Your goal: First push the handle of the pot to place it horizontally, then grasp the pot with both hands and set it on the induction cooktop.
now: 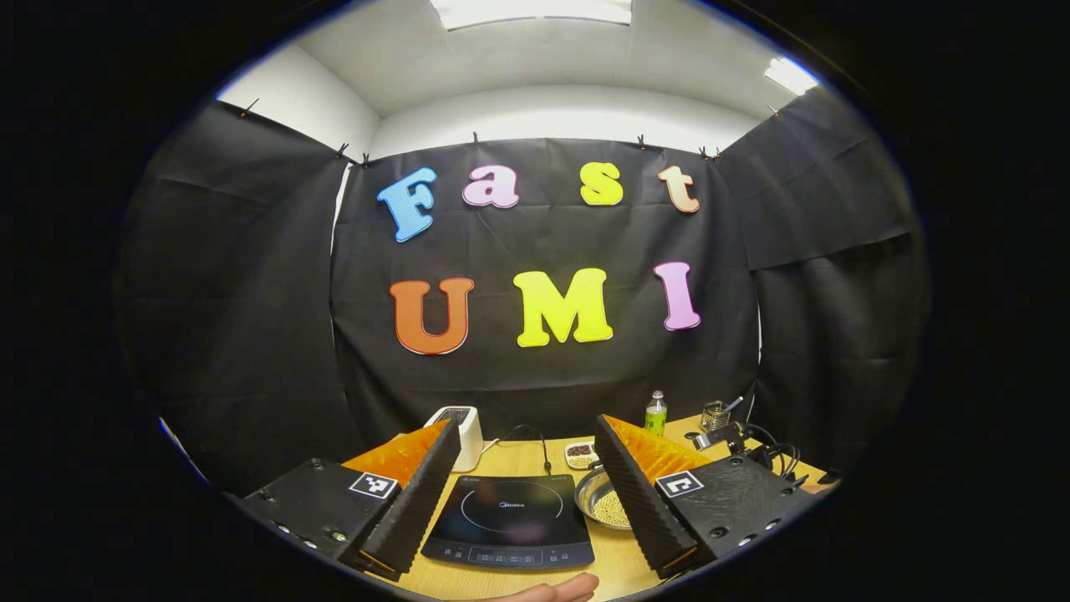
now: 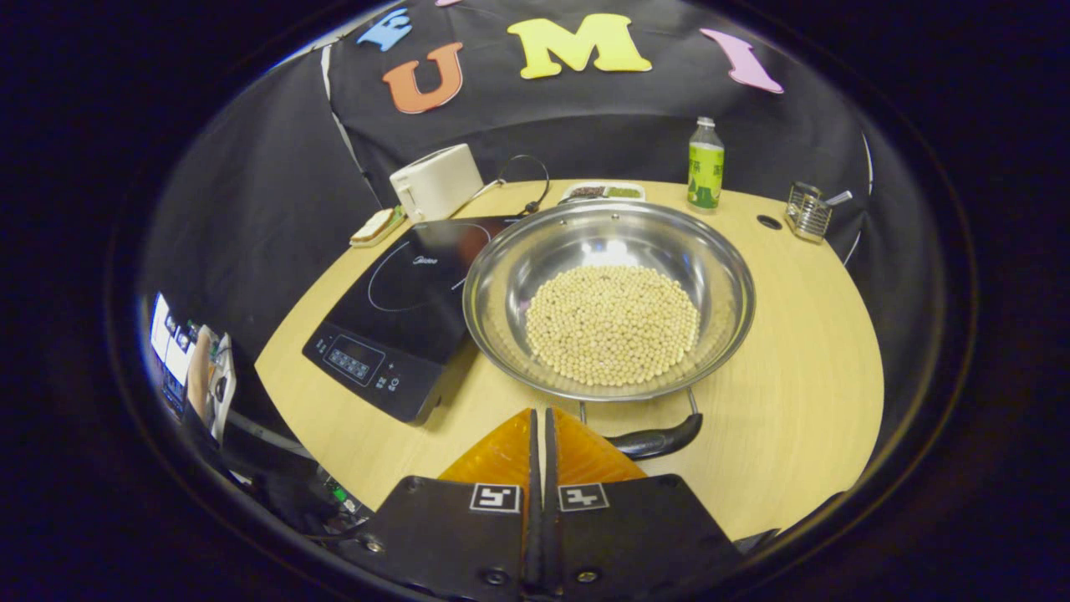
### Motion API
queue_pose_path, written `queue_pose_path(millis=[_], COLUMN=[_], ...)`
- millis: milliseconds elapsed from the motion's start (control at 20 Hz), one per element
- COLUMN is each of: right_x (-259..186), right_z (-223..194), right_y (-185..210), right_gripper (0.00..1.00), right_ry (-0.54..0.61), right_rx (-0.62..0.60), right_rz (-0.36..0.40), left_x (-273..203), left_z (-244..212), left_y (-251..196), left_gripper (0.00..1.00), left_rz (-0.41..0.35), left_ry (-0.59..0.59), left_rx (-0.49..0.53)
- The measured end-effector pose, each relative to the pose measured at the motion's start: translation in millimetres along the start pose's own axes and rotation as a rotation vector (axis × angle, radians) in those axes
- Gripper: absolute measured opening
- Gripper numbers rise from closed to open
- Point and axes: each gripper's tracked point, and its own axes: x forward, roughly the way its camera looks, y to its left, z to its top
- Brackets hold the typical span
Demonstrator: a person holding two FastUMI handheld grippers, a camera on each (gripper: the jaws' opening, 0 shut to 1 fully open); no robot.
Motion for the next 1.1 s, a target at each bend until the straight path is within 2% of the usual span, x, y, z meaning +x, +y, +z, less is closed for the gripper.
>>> queue_pose_path(millis=[100,350,400,450,500,600,650,1100], right_x=[3.3,4.6,4.1,4.2,4.5,4.1,3.3,1.3], right_z=[-0.9,-0.4,0.6,0.1,0.5,0.9,0.0,10.6], right_y=[-7.8,-12.2,-15.2,-18.9,-22.7,-31.1,-35.1,-80.5], right_gripper=[0.01,0.04,0.01,0.04,0.0,0.04,0.0,0.01], right_ry=[0.005,0.01,0.008,0.008,0.009,0.011,0.012,0.009], right_rx=[0.01,0.053,0.052,0.048,0.044,0.034,0.032,0.023], right_rz=[-0.025,0.011,0.009,0.004,-0.001,-0.01,-0.012,-0.016], left_x=[0.2,-3.7,-4.6,-4.6,-4.8,-2.1,-0.6,21.7], left_z=[-3.8,-4.7,-2.2,-1.2,-0.6,1.0,1.6,8.8], left_y=[-2.2,-11.1,-10.2,-8.9,-8.9,-17.4,-20.9,-31.2], left_gripper=[0.96,0.96,0.96,0.96,0.96,0.96,0.96,0.96], left_rz=[-0.006,-0.052,-0.051,-0.043,-0.035,-0.05,-0.056,-0.024], left_ry=[0.015,0.024,0.018,0.013,0.011,0.007,0.002,-0.019], left_rx=[-0.012,-0.027,-0.025,-0.026,-0.033,-0.05,-0.054,-0.064])
